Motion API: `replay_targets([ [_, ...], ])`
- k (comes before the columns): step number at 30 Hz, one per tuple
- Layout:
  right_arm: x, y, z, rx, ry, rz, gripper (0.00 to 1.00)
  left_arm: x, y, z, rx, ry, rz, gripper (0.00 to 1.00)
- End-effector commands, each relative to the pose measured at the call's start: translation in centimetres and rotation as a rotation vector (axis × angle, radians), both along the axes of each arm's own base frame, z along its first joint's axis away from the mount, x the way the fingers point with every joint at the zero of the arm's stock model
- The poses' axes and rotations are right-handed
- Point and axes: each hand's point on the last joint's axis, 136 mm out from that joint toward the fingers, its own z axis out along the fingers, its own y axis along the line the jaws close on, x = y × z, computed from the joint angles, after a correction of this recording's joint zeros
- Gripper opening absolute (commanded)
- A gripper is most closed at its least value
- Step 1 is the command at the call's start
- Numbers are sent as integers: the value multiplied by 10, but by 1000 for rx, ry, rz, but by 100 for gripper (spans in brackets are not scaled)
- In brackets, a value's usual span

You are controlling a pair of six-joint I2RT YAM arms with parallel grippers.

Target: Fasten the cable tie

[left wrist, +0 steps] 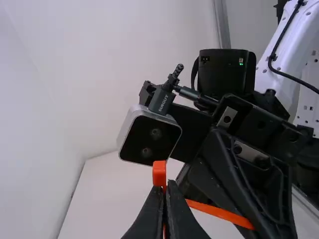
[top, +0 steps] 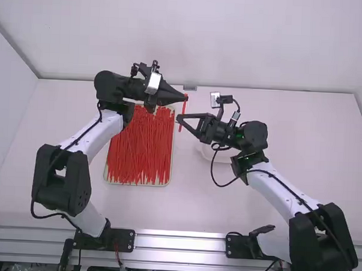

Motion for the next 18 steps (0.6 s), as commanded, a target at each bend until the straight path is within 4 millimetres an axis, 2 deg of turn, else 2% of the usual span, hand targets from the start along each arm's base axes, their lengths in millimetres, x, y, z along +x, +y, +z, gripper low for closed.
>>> replay_targets([
  [1, 1, 1, 11, 17, -15, 0, 0, -1, 1, -3, 6, 4, -5, 1],
  [18, 1, 0, 19, 45, -32, -11, 0, -2, 0, -4, 11, 13, -12, 1],
])
